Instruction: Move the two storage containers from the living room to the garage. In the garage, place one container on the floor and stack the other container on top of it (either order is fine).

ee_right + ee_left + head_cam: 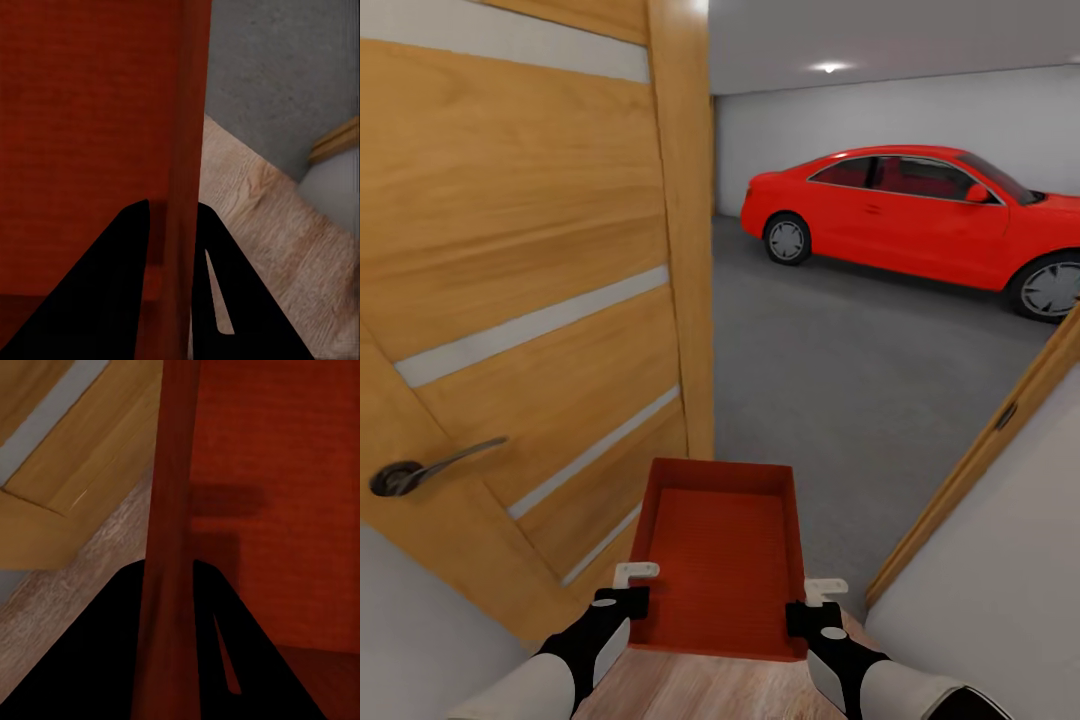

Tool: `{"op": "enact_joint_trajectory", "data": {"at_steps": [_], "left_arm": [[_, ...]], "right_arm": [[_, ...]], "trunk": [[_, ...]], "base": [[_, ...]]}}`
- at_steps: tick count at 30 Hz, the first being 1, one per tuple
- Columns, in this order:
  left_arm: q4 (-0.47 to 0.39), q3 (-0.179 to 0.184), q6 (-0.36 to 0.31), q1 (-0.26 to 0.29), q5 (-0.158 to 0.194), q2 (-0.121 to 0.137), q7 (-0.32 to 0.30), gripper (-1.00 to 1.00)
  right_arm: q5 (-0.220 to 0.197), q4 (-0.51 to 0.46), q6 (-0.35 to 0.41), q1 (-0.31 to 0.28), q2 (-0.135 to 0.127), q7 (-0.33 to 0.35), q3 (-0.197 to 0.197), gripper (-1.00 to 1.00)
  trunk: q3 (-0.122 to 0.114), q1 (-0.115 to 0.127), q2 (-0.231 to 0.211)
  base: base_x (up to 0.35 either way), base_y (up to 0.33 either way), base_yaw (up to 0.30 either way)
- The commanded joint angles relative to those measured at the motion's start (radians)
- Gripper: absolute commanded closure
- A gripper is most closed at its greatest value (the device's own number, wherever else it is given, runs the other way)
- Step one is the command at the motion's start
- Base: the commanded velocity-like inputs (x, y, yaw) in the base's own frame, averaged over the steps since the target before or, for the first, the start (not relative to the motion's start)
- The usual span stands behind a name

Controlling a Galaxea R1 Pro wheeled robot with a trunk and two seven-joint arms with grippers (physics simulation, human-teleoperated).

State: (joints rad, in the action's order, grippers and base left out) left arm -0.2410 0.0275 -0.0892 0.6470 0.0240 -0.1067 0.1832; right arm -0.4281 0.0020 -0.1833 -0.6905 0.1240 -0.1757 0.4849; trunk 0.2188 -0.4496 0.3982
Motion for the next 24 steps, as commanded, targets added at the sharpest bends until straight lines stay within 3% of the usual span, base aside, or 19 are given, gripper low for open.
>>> {"op": "enact_joint_trajectory", "data": {"at_steps": [1,24], "left_arm": [[0.002,0.005,-0.007,0.0,0.01,0.001,0.009,1.0],[0.002,0.005,-0.007,0.0,0.01,0.001,0.009,1.0]], "right_arm": [[-0.009,0.0,-0.039,-0.002,-0.026,-0.068,0.009,1.0],[-0.009,0.0,-0.039,-0.001,-0.027,-0.068,0.008,1.0]], "trunk": [[0.002,0.0,0.002],[0.002,0.0,0.002]], "base": [[0.0,0.0,-0.279],[0.0,0.0,-0.282]]}}
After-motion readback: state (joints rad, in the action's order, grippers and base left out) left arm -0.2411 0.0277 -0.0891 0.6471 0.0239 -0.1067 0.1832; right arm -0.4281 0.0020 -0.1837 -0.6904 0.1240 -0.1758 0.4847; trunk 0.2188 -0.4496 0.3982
